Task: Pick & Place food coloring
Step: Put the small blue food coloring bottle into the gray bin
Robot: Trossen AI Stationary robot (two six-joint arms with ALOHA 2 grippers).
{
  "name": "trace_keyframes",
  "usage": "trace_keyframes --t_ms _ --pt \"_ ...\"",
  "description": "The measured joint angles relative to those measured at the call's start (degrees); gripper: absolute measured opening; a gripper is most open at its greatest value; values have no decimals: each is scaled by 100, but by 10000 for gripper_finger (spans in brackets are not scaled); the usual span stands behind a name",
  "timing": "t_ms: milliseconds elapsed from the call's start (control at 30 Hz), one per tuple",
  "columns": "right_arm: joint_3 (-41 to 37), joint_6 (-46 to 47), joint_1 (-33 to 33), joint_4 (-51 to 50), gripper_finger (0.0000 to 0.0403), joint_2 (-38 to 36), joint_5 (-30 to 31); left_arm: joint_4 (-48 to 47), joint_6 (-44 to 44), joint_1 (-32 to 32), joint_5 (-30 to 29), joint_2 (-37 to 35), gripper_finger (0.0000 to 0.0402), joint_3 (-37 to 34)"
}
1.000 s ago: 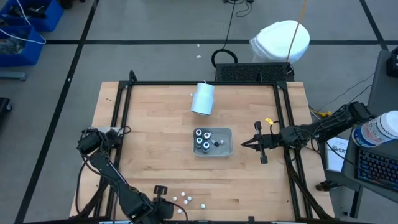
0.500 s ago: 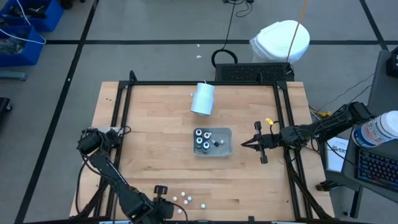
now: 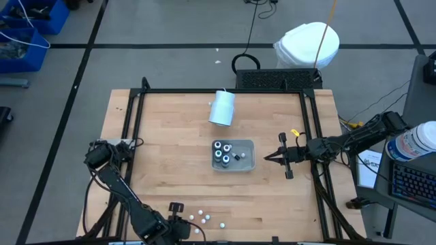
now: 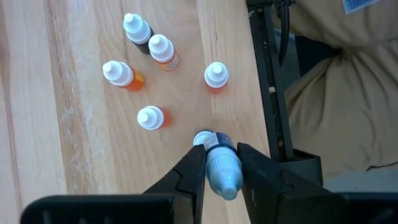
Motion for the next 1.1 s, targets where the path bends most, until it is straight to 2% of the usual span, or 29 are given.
trace_keyframes --t_ms 800,967,1100 --pt "0 -2 0 0 0 0 0 0 -104 9 6 0 85 0" --pt "0 -2 0 0 0 0 0 -2 -709 169 313 0 85 1" --pt "0 0 0 0 0 0 0 -2 -747 308 472 0 85 0"
